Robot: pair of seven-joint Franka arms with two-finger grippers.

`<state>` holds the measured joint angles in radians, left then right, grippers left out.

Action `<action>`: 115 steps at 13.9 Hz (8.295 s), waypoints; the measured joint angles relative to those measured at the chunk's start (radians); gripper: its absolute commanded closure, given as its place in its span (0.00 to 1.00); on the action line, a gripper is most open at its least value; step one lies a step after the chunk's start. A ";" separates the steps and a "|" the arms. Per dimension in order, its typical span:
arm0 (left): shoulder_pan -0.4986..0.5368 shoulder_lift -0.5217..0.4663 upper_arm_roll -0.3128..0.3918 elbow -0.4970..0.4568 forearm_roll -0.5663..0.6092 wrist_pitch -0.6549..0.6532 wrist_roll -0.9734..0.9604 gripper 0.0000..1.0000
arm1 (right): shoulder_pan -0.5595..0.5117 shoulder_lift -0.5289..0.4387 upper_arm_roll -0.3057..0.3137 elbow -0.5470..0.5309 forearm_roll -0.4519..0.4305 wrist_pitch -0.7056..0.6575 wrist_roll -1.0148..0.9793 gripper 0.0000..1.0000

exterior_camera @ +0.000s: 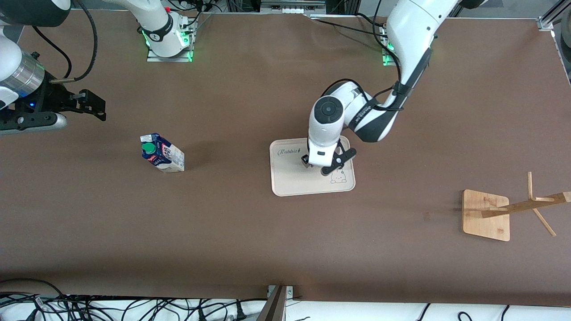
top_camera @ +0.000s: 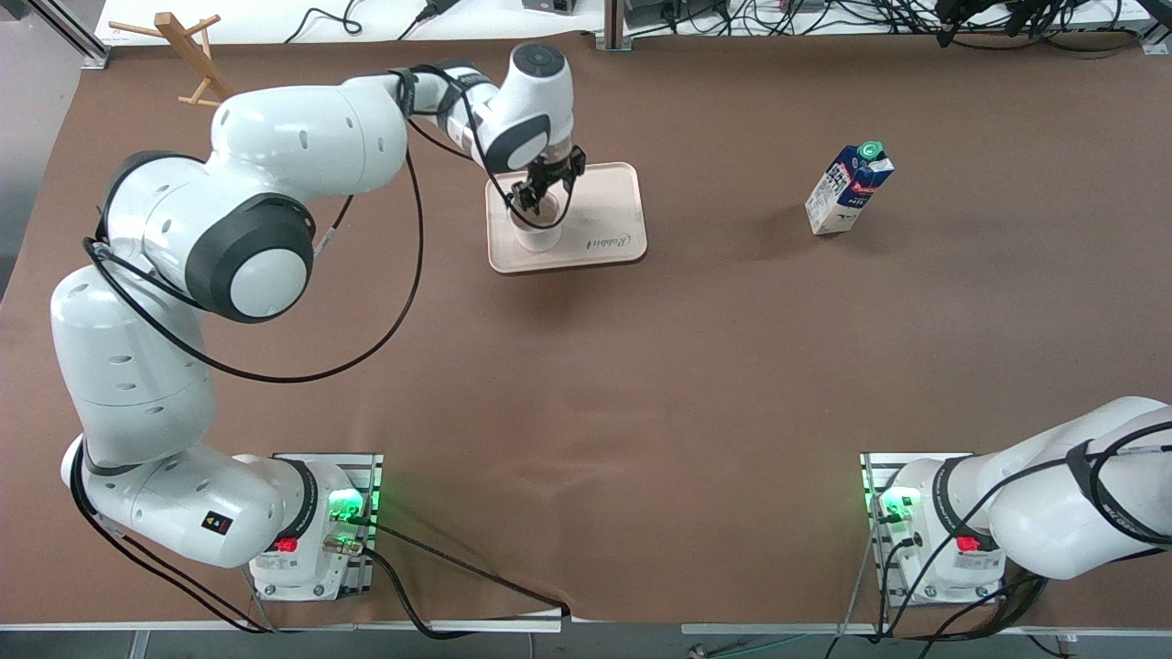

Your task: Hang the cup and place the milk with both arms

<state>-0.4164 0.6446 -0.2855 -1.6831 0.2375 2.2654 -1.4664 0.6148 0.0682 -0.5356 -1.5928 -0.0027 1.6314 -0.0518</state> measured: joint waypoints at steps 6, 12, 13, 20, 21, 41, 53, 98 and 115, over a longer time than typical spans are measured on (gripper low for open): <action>-0.007 0.012 0.002 0.000 0.003 0.008 0.015 1.00 | -0.162 0.020 0.071 -0.027 -0.010 -0.046 -0.007 0.00; 0.021 -0.014 0.030 0.131 0.008 -0.199 0.163 1.00 | -0.507 0.013 0.436 -0.030 -0.011 -0.046 -0.009 0.00; 0.036 -0.027 0.035 0.196 0.009 -0.327 0.253 1.00 | -0.554 0.013 0.481 -0.030 -0.011 -0.045 -0.009 0.00; 0.265 -0.096 0.052 0.373 0.015 -0.611 0.848 1.00 | -0.588 0.010 0.521 -0.030 -0.049 -0.022 -0.009 0.00; 0.293 -0.103 0.052 0.373 0.016 -0.613 0.916 1.00 | -0.588 0.010 0.523 -0.030 -0.053 -0.021 -0.009 0.00; 0.595 -0.280 0.059 0.378 -0.105 -0.720 1.650 1.00 | -0.589 0.010 0.524 -0.028 -0.054 -0.019 -0.009 0.00; 0.666 -0.259 0.060 0.375 -0.136 -0.703 1.792 1.00 | -0.589 0.010 0.525 -0.028 -0.054 -0.019 -0.009 0.00; 0.665 -0.259 0.048 0.376 -0.136 -0.699 1.796 1.00 | -0.589 0.010 0.526 -0.026 -0.054 -0.018 -0.009 0.00; 0.649 -0.224 0.072 0.427 -0.123 -0.642 1.910 1.00 | -0.589 0.010 0.526 -0.026 -0.054 -0.016 -0.009 0.00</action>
<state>0.2323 0.4204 -0.2132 -1.2562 0.1145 1.6230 0.4436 0.0261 0.0787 -0.0099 -1.6191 -0.0566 1.6158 -0.0612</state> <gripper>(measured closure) 0.938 0.000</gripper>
